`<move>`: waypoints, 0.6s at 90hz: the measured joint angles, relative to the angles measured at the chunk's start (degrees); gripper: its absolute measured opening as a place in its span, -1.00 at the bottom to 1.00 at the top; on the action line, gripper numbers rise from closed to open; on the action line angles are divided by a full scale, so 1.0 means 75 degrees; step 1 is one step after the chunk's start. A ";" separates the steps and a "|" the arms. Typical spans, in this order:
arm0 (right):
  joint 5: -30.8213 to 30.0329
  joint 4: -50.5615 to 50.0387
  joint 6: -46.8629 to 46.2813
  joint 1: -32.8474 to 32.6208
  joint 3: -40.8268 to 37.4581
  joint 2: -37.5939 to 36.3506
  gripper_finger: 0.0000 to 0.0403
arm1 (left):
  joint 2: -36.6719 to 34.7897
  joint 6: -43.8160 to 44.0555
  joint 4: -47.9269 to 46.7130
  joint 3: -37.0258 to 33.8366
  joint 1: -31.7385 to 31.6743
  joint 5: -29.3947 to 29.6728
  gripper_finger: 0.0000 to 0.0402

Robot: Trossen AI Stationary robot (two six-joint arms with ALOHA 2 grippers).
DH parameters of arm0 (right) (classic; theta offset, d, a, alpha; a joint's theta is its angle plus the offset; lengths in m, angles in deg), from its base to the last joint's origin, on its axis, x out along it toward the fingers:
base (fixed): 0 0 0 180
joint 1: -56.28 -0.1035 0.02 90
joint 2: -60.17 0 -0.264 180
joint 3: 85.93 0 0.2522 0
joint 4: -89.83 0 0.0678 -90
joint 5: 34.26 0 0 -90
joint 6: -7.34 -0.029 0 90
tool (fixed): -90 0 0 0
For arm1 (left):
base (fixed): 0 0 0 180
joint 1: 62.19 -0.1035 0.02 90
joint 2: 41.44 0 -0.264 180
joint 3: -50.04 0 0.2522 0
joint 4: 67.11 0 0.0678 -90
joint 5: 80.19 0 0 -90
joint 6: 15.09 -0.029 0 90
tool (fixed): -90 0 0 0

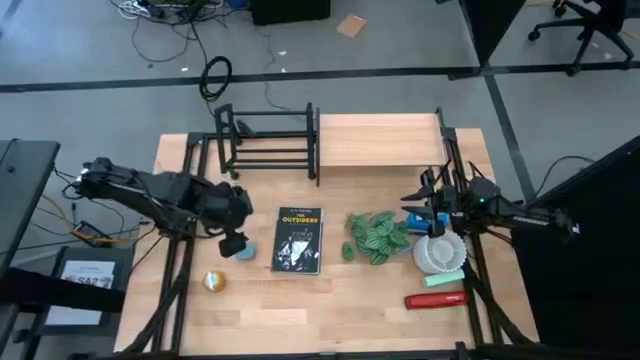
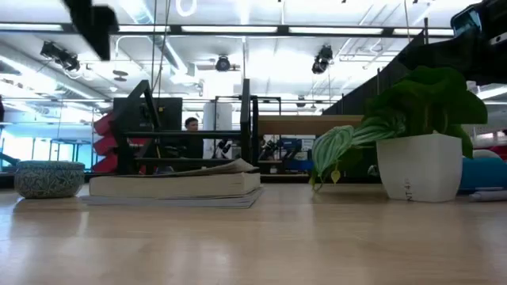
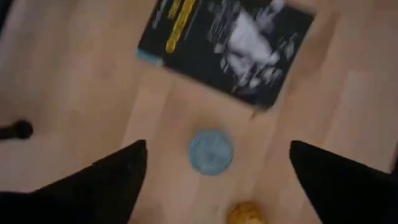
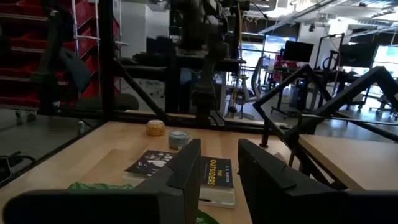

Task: Stock shelves
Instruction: Put the blue scented candle on the shelf

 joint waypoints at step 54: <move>0.0000 0.0010 0.0001 0.0001 0.0000 0.0000 -0.62 | -0.0002 -0.0663 0.2271 -0.2760 0.0089 -0.0269 0.96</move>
